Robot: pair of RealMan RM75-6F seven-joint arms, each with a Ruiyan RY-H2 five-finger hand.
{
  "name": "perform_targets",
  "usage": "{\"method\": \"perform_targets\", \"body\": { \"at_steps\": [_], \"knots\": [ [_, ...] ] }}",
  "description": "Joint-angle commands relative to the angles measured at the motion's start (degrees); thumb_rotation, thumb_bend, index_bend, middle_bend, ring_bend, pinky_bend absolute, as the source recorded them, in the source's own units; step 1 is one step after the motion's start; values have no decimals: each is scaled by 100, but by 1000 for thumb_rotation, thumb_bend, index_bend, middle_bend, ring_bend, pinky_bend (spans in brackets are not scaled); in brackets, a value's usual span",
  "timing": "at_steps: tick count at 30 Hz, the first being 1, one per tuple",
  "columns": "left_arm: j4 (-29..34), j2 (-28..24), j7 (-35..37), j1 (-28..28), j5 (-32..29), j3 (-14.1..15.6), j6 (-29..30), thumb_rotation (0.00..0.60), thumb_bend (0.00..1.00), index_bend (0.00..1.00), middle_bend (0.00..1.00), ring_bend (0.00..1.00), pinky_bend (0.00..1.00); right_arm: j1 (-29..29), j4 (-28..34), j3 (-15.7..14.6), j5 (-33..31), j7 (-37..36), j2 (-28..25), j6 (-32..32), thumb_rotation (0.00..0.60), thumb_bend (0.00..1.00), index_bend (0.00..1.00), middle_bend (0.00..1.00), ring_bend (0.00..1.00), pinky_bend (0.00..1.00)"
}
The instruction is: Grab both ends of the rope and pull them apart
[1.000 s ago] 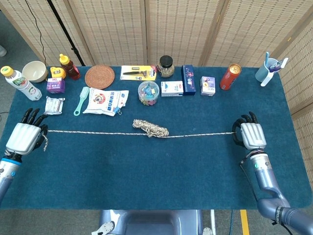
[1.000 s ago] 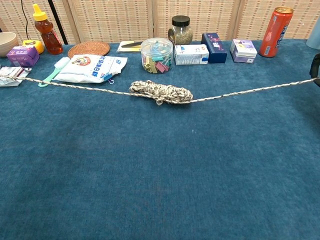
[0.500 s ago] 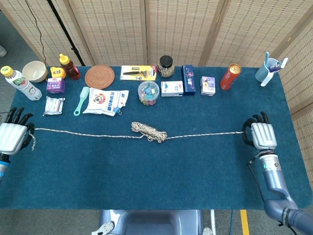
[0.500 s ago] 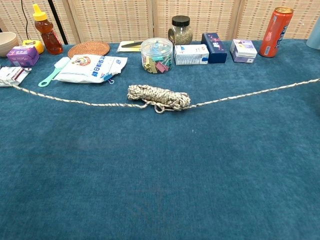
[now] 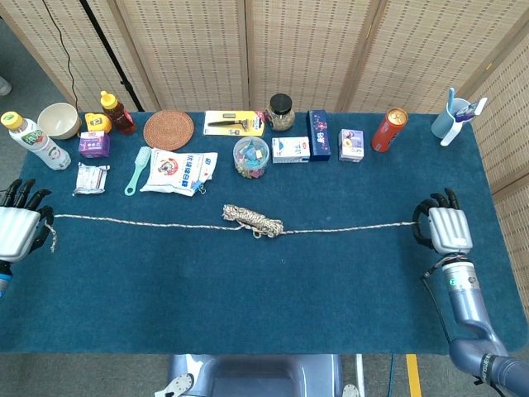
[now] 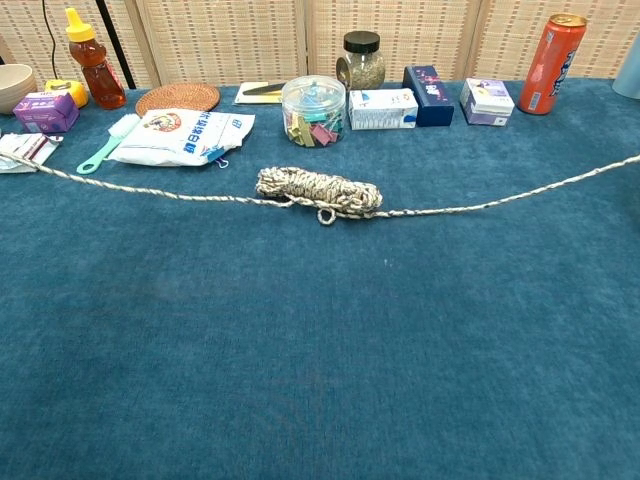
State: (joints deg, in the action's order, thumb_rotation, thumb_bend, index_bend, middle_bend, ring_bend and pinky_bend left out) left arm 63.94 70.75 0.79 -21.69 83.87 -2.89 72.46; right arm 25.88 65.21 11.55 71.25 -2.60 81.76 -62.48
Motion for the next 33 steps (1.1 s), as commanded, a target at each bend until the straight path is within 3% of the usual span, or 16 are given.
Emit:
{"method": "perform_targets", "body": {
  "at_steps": [1, 26, 28, 30, 31, 33],
  "knots": [
    [119, -8, -53, -65, 99, -8, 22, 600, 418, 747, 235, 38, 0, 18, 168, 11, 89, -41, -49, -59, 600, 556, 694, 384, 186, 9],
    [1236, 292, -665, -964, 1018, -43, -256, 600, 418, 736, 235, 47, 0, 472, 1856, 233, 498, -197, -192, -50, 600, 557, 690, 385, 186, 9],
    [1319, 348, -724, -1023, 1031, -66, -286, 600, 413, 684, 234, 46, 0, 533, 1938, 260, 494, -169, -136, -33, 600, 557, 686, 384, 185, 9],
    [1387, 400, -772, -1055, 1010, -92, -305, 600, 402, 529, 204, 34, 0, 582, 1999, 272, 499, -141, -81, -25, 600, 556, 641, 354, 159, 7],
    [1442, 424, -803, -1069, 983, -102, -330, 600, 393, 454, 178, 25, 0, 616, 2031, 272, 507, -118, -47, -10, 600, 556, 570, 294, 111, 4],
    [1530, 430, -868, -1084, 938, -101, -390, 600, 328, 185, 59, 2, 0, 670, 2072, 238, 526, -57, -27, 67, 600, 553, 384, 137, 26, 0]
  ]
}}
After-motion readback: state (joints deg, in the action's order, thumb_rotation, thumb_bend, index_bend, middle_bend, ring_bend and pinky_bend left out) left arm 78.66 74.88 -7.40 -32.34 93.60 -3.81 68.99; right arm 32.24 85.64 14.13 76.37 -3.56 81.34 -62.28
